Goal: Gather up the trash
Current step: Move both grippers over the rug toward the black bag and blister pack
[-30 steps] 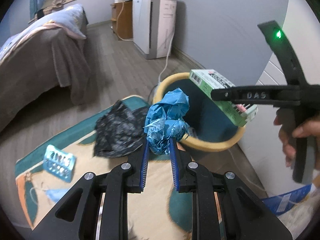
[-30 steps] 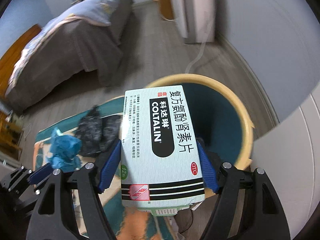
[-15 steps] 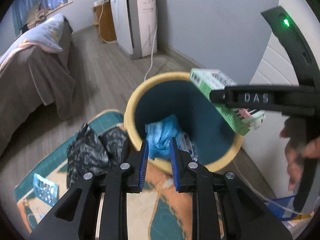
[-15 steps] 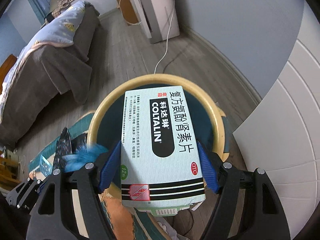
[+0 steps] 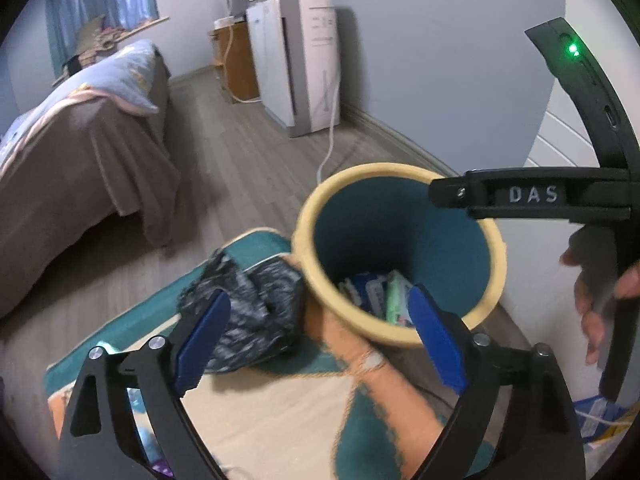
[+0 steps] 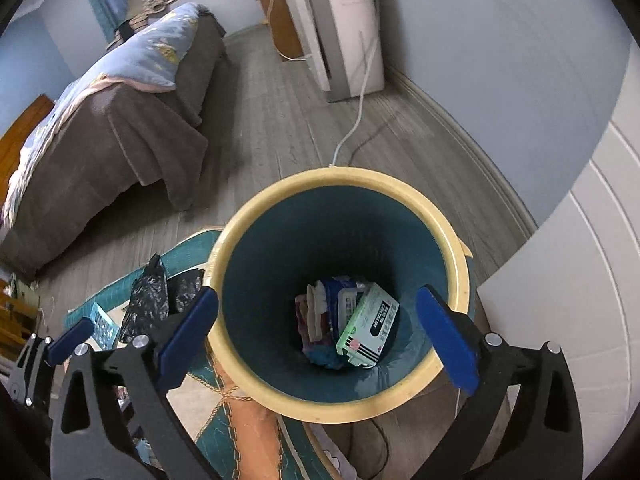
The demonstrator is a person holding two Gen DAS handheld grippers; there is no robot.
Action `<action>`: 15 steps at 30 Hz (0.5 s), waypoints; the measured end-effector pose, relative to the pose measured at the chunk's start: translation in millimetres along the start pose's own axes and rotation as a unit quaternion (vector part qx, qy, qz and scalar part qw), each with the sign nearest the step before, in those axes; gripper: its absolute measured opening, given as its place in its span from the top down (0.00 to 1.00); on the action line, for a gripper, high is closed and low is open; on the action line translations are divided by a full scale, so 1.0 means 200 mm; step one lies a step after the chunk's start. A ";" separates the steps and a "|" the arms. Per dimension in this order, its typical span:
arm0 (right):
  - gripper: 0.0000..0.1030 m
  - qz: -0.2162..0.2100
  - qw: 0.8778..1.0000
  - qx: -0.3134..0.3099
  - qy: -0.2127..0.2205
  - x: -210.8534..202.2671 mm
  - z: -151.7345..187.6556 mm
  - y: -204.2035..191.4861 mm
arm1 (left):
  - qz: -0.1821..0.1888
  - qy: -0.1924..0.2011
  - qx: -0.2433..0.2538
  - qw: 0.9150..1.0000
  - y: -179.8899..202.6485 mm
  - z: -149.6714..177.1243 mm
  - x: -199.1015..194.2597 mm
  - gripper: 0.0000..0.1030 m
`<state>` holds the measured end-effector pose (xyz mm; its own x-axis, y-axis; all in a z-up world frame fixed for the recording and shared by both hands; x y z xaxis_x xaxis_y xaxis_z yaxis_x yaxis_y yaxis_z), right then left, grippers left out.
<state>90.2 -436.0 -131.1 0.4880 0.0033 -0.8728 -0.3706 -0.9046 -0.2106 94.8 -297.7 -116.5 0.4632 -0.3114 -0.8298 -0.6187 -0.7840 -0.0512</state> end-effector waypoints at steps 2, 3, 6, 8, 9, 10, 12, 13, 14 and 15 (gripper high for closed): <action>0.06 -0.001 1.000 -0.013 0.005 -0.01 0.00 -0.05 | -0.006 0.001 -0.007 1.000 -0.07 0.03 -0.03 0.11; 0.06 -0.003 1.000 -0.023 0.006 -0.02 0.00 -0.08 | -0.008 0.003 -0.013 1.000 -0.11 0.04 -0.06 0.11; 0.06 -0.006 0.998 -0.055 0.007 -0.03 0.01 -0.18 | -0.015 0.007 -0.032 0.999 -0.24 0.07 -0.11 0.10; 0.06 -0.005 0.997 -0.078 0.012 -0.04 0.01 -0.26 | -0.023 0.007 -0.042 0.999 -0.32 0.09 -0.15 0.10; 0.06 -0.005 0.996 -0.083 0.014 -0.04 0.01 -0.29 | -0.028 0.006 -0.048 0.998 -0.37 0.11 -0.17 0.10; 0.06 -0.006 0.996 -0.088 0.015 -0.04 0.01 -0.31 | -0.033 0.004 -0.052 0.998 -0.42 0.14 -0.19 0.10; 0.06 -0.010 0.995 -0.093 0.017 -0.04 0.01 -0.36 | -0.046 -0.002 -0.060 0.997 -0.52 0.19 -0.23 0.09; 0.06 -0.011 0.995 -0.096 0.017 -0.03 0.01 -0.37 | -0.051 -0.005 -0.063 0.997 -0.56 0.22 -0.25 0.09; 0.06 -0.011 0.995 -0.098 0.016 -0.03 0.01 -0.39 | -0.057 -0.007 -0.067 0.996 -0.62 0.25 -0.27 0.09; 0.06 -0.012 0.995 -0.100 0.015 -0.02 0.01 -0.42 | -0.061 -0.008 -0.070 0.996 -0.66 0.28 -0.29 0.09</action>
<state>118.2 -360.3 -111.1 0.5192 0.0154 -0.8545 -0.1961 -0.9710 -0.1367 114.6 -146.4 -92.1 0.5189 -0.2012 -0.8308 -0.4629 -0.8832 -0.0753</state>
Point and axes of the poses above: each gripper's, at about its wrist camera, not at the fingertips, and x roughly the way its jaws point, y to its right, z to its underside, the point moved 9 cm from there along x, roughly the way its jaws point, and after that the axes turned 7 degrees about -y, right-handed, at the moved point
